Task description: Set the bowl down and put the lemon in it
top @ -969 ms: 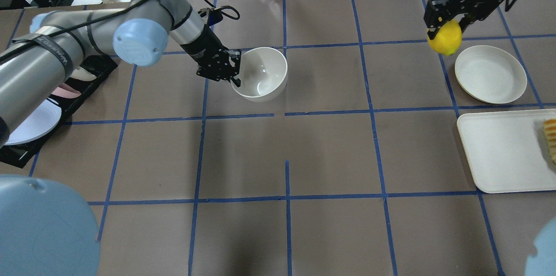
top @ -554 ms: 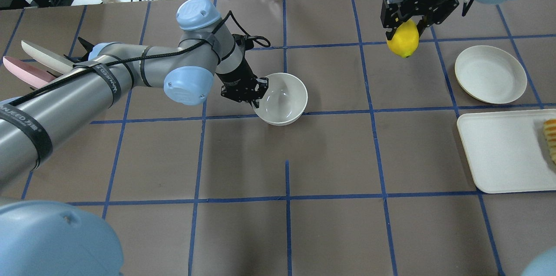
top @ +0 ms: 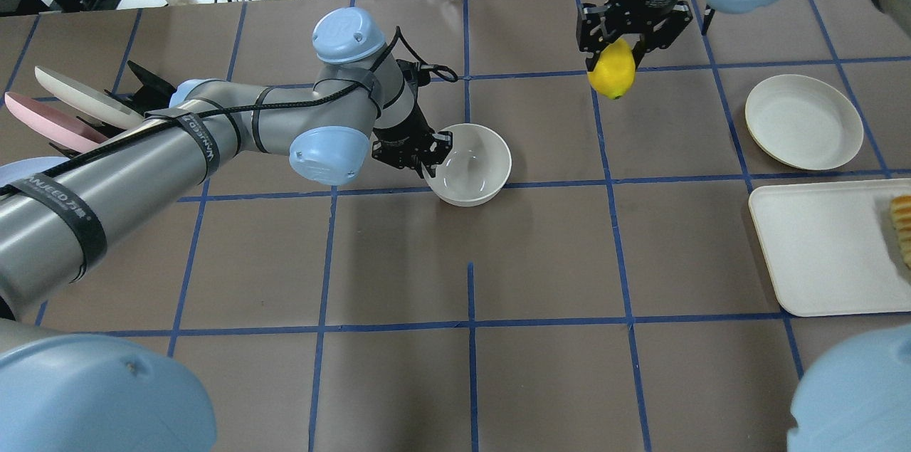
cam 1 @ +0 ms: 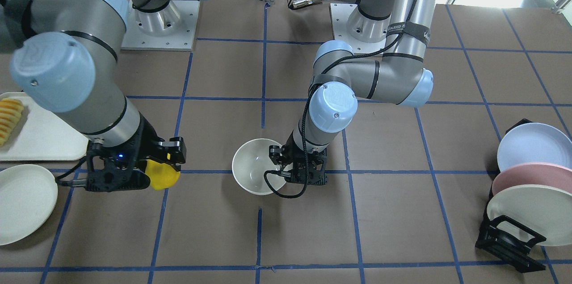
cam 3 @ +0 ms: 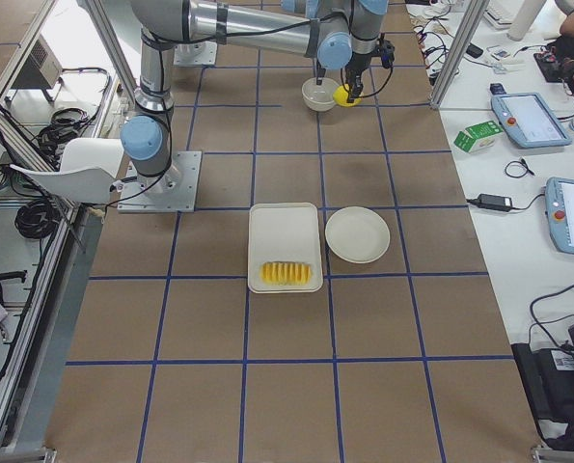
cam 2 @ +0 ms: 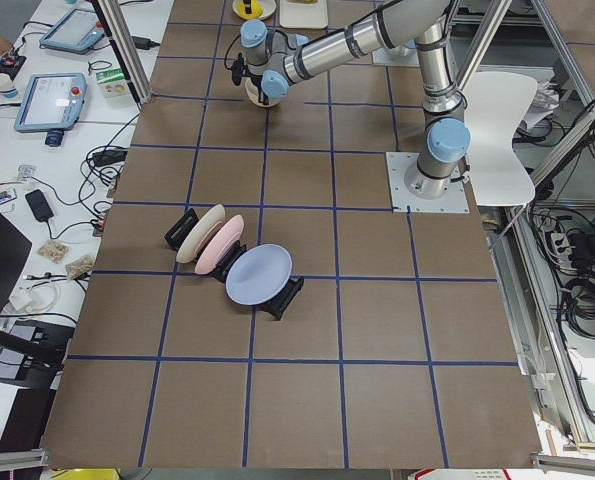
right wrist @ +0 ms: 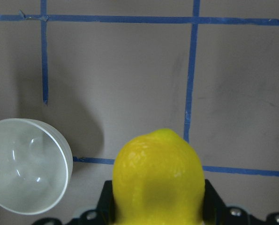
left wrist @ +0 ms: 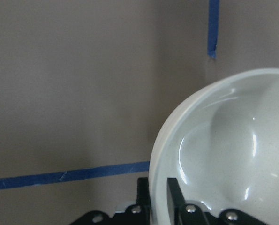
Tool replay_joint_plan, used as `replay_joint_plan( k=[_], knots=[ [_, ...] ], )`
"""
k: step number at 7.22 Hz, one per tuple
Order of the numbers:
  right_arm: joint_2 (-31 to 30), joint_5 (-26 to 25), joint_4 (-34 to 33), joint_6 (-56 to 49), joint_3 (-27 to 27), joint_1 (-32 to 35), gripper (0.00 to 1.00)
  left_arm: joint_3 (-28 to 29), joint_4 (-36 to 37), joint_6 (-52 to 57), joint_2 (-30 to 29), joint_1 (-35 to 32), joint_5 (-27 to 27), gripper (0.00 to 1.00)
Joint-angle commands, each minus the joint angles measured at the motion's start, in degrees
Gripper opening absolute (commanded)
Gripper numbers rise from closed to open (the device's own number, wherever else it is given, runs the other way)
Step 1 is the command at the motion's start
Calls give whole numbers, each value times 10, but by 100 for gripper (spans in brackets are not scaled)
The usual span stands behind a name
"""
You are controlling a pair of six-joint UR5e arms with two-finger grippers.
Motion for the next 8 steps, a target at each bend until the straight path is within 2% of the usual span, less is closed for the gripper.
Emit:
replay_joint_plan(
  k=[1, 3, 5, 6, 7, 8],
  knots=[
    [15, -8, -27, 58, 3, 57, 29, 48, -90, 33, 46, 33, 40, 100],
    [41, -9, -83, 126, 12, 102, 29, 67, -203, 90, 111, 90, 32, 100],
    [87, -37, -179, 203, 20, 168, 31, 71, -283, 144, 196, 113, 47, 100],
    [99, -38, -183, 199, 21, 183, 31, 71, -315, 145, 238, 113, 84, 100],
    [99, -53, -177, 201, 26, 197, 32, 65, -318, 145, 269, 112, 89, 100],
    [95, -78, -174, 199, 48, 206, 32, 61, -317, 141, 275, 118, 89, 100]
  ],
)
